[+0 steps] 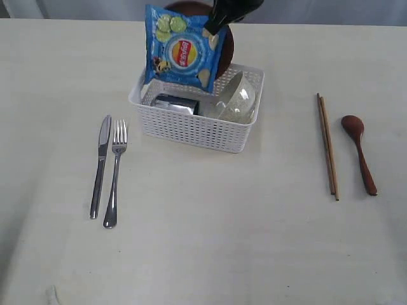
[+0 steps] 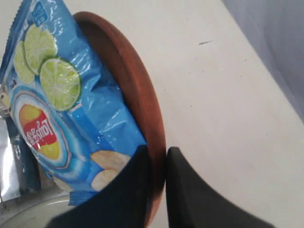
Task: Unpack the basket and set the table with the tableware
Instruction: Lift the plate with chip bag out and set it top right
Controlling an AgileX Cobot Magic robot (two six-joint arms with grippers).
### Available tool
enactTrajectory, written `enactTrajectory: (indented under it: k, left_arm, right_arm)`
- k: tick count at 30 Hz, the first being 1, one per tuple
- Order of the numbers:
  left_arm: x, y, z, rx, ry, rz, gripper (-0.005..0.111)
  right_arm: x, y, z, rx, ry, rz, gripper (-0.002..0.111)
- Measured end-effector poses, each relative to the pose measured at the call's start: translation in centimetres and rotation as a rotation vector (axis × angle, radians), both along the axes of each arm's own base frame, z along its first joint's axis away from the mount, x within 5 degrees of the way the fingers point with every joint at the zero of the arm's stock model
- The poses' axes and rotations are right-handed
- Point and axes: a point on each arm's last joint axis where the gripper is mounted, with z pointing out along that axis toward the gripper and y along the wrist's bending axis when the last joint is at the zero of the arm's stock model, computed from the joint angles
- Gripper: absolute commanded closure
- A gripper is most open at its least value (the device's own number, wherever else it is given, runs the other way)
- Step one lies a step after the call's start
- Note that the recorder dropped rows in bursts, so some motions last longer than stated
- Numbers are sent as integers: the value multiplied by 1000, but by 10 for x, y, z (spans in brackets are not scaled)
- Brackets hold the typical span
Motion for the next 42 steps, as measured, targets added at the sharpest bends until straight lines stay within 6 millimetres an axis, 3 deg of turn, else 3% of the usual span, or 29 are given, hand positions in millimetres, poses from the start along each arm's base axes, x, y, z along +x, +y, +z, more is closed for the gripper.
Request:
enactTrajectory:
  k: [5, 10, 15, 18, 24, 29, 35, 42]
  left_arm:
    - [0, 0, 0, 0, 0, 0, 107]
    - [0, 0, 0, 0, 0, 0, 107]
    - [0, 0, 0, 0, 0, 0, 107]
    - [0, 0, 0, 0, 0, 0, 107]
    - [0, 0, 0, 0, 0, 0, 107]
    - [0, 0, 0, 0, 0, 0, 107]
    - [0, 0, 0, 0, 0, 0, 107]
    - [0, 0, 0, 0, 0, 0, 107]
  right_arm:
    - [-8, -7, 28, 26, -56, -6, 109]
    - [-6, -25, 42, 63, -64, -82, 109]
    - [12, -75, 46, 118, -36, -264, 109]
    - [25, -116, 42, 184, 4, -397, 109]
    - [49, -206, 7, 434, 186, -672, 109]
    - [60, -260, -56, 539, 392, -842, 109]
    - [64, -275, -115, 563, 556, -927, 109]
    - [70, -275, -135, 656, 613, -1030, 109]
